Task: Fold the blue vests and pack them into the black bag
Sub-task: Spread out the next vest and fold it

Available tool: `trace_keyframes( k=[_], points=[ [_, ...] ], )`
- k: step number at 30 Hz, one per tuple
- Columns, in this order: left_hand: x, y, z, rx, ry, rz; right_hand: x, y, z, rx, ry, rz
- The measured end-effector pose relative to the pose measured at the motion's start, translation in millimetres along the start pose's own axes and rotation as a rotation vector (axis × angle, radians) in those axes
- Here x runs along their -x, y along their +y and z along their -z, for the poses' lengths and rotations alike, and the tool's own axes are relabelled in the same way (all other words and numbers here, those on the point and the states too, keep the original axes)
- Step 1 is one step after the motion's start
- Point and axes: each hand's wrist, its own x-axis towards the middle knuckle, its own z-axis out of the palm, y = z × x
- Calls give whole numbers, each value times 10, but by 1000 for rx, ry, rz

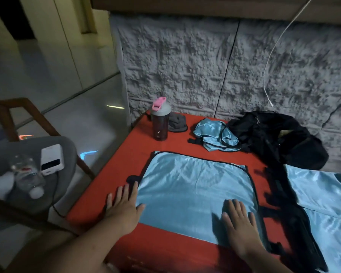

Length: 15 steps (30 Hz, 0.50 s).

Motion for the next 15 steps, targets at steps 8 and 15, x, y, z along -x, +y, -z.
trace_keyframes(
  k=[8, 15],
  points=[
    [-22, 56, 380, 98, 1, 173, -343, -1053, 428, -350, 149, 29],
    [-249, 43, 486, 215, -116, 133, -1280, -2347, 187, -337, 27, 92]
  ],
)
